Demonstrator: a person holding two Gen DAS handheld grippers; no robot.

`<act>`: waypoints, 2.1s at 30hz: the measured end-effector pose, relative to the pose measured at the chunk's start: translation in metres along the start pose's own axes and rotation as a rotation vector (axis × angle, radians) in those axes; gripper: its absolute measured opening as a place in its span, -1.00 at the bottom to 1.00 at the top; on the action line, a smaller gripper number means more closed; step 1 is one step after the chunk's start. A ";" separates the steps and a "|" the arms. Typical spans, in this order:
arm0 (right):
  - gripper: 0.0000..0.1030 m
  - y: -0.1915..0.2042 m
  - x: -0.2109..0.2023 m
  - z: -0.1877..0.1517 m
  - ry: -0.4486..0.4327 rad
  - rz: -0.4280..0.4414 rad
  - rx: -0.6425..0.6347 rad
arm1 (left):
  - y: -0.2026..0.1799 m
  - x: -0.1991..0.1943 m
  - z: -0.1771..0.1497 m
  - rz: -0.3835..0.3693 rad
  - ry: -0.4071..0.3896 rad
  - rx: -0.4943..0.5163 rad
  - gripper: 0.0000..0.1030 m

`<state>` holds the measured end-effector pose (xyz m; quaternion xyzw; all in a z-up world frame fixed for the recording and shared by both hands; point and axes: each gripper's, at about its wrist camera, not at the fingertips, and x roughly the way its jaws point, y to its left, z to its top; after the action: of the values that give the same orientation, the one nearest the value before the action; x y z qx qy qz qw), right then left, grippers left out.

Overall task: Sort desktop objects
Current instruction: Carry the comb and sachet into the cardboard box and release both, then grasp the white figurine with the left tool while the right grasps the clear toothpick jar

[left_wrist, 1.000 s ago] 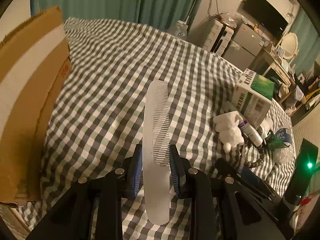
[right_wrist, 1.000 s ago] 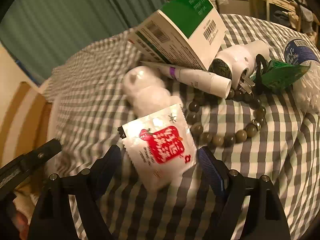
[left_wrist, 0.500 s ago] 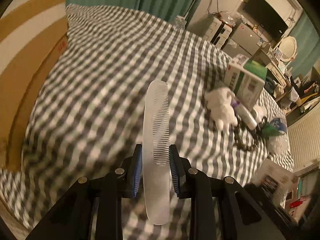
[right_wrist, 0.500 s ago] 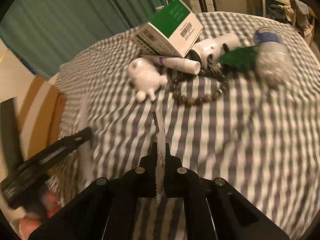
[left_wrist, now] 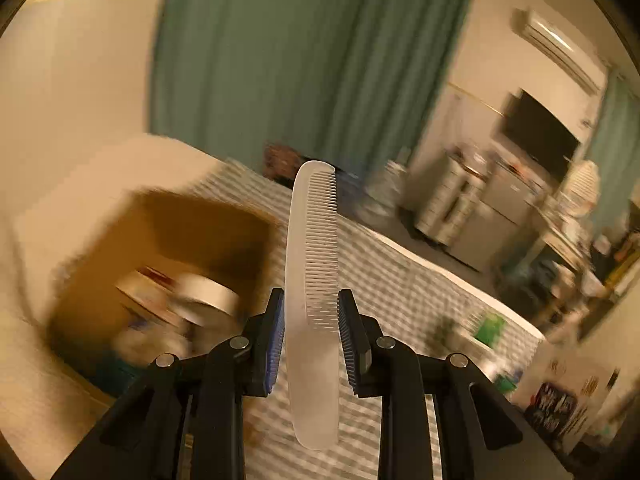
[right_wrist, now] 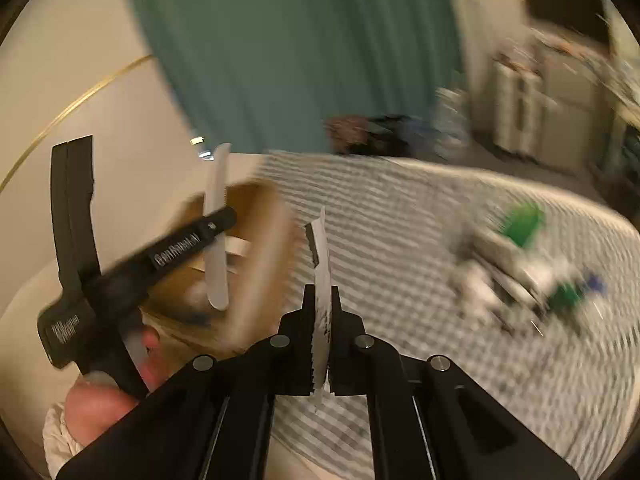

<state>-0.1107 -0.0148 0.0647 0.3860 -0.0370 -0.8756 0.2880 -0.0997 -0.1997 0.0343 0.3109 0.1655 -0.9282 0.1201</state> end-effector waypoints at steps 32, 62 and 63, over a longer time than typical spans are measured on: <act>0.61 -0.081 0.003 -0.014 -0.118 -0.227 0.242 | -0.032 0.037 -0.016 0.145 0.134 0.005 1.00; 0.61 -0.375 0.021 -0.099 -0.197 -0.536 0.642 | -0.236 0.225 -0.170 -0.147 0.345 0.155 1.00; 0.60 -0.382 0.025 -0.098 -0.183 -0.527 0.655 | -0.238 0.228 -0.172 -0.138 0.348 0.174 1.00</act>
<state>-0.2379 0.3051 -0.1298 0.3742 -0.2384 -0.8919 -0.0879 -0.2620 0.0568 -0.1803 0.4635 0.1239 -0.8774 -0.0012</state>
